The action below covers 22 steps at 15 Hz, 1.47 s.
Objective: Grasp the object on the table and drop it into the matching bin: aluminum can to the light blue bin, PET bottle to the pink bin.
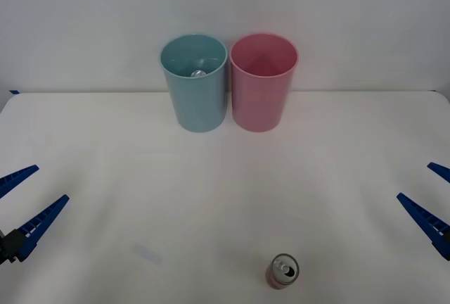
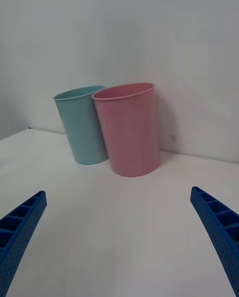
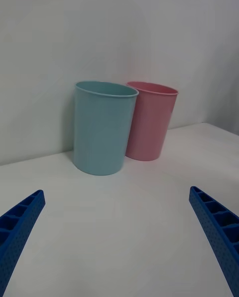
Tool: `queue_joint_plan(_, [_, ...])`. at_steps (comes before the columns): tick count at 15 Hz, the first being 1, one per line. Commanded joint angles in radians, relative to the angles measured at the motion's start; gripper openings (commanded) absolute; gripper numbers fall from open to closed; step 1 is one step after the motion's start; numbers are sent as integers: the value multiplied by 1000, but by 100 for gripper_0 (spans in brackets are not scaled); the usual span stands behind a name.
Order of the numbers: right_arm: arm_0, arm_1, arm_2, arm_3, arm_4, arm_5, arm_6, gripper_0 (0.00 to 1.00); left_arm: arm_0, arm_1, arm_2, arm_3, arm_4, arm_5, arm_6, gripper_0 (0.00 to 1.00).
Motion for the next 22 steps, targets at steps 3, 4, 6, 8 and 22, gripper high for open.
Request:
queue_joint_plan(3, [1,15,2,4,5,-10,0,100,0,0,0,0,0,0,0,100])
queue_joint_plan(4, [2,13,7,4,5,-15,-2,100,0,0,0,0,0,0,0,100])
queue_joint_plan(6, [2,9,10,4,5,-27,0,100,0,0,0,0,0,0,0,100])
queue_joint_plan(8, [7,-19,22,6,5,-39,3,100,0,0,0,0,0,0,0,100])
queue_joint_plan(22, [-55,-231,194,167,5,-193,55,100,0,0,0,0,0,0,0,100])
